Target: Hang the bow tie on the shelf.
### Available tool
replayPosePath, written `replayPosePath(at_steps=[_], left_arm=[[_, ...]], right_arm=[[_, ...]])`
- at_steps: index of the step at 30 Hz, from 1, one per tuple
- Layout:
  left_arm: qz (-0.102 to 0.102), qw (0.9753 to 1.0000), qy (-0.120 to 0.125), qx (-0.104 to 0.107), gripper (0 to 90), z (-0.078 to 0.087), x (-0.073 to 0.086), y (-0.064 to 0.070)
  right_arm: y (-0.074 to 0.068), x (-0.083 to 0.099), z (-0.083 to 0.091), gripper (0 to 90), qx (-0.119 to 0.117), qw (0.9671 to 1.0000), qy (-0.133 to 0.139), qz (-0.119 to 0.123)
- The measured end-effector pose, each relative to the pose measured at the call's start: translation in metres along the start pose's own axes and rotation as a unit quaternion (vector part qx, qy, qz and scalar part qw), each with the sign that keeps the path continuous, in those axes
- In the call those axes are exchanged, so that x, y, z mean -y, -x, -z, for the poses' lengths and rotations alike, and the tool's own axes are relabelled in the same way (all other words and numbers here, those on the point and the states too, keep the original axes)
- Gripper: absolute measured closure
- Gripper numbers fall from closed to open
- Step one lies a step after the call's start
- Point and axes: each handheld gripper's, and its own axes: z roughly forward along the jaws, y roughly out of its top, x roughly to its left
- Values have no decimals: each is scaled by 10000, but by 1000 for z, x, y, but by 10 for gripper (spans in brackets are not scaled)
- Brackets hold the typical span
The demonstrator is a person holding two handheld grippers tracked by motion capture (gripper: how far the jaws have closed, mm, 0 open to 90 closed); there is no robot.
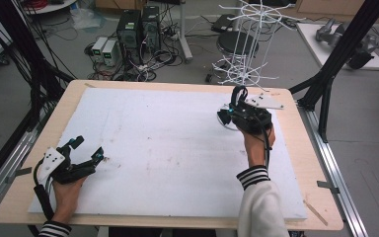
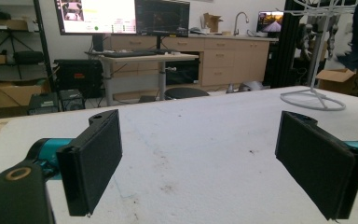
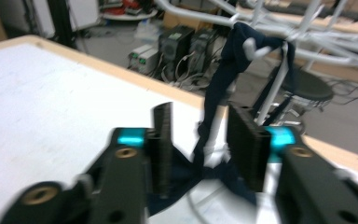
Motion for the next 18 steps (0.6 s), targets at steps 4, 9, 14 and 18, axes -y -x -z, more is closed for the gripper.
replayPosePath(at_steps=[4, 9, 14, 18], left_arm=[[-30, 10000, 14, -14, 150, 1, 0, 0], [-54, 10000, 9, -16, 150, 1, 0, 1], [-67, 10000, 15, -29, 150, 1, 0, 1], [-109, 9999, 38, -42, 150, 1, 0, 2]], right_arm=[[-2, 1, 8, 299, -86, 10000, 29, -37], [0, 13, 29, 154, -340, 9992, 111, -168], [7, 46, 62, 115, -443, 9984, 237, -258], [10, 81, 88, 108, -479, 9968, 527, -350]])
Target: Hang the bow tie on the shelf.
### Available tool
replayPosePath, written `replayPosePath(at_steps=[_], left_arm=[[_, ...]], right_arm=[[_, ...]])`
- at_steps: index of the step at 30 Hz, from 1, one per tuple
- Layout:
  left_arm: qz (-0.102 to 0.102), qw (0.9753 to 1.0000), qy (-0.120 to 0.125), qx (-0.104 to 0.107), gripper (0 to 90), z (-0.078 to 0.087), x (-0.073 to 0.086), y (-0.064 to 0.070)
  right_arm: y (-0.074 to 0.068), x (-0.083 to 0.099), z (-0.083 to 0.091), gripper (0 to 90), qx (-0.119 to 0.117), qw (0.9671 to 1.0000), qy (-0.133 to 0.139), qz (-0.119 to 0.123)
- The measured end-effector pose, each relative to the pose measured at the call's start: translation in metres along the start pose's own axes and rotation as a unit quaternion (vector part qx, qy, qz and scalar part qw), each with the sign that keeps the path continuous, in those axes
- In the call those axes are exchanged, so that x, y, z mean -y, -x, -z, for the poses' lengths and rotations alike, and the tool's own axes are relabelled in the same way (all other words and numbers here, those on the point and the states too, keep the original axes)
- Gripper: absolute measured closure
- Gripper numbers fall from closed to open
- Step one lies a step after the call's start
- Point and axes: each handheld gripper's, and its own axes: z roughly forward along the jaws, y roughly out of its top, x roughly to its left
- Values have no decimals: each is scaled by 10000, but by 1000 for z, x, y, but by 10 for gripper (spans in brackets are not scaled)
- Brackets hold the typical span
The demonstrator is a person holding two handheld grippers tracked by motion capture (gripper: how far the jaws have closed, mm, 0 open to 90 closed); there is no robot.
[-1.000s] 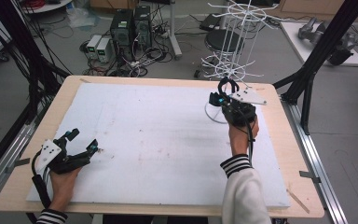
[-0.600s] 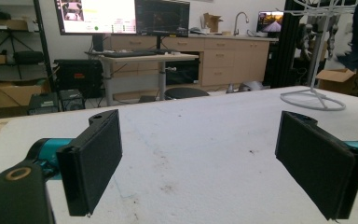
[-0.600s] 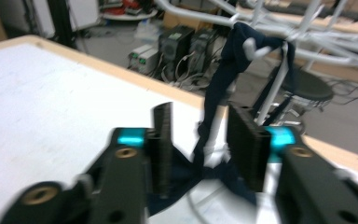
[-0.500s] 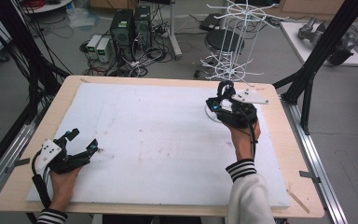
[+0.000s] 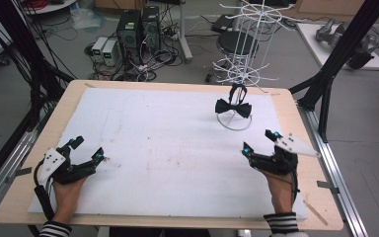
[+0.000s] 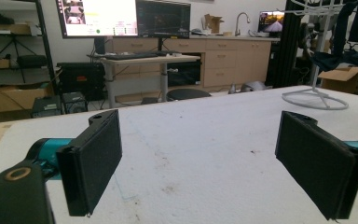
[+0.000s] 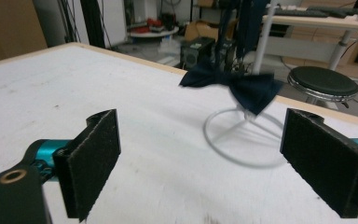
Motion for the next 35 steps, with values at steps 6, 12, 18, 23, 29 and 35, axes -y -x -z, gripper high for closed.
replayPosePath(at_steps=[6, 12, 18, 23, 29, 35], left_arm=[[-10, 10000, 5, -32, 149, 0, 0, 1], [-38, 10000, 8, -47, 149, 0, 0, 1], [-62, 10000, -4, -76, 149, 0, 0, 2], [-55, 9999, 20, -83, 149, 0, 0, 2], [-68, 9999, 15, -92, 148, 1, 0, 2], [-83, 9998, 90, -139, 147, 2, 1, 3]], right_arm=[[-3, 38, 22, 98, -81, 9988, 469, -86], [-6, 60, 19, 97, 9, 9957, 920, -41], [-10, 74, 6, 97, 122, 9927, 1199, -32], [-11, 80, -1, 98, 175, 9932, 1149, -79], [-11, 82, -1, 98, 238, 9926, 1186, -40], [-12, 83, 0, 98, 280, 9923, 1209, -33]])
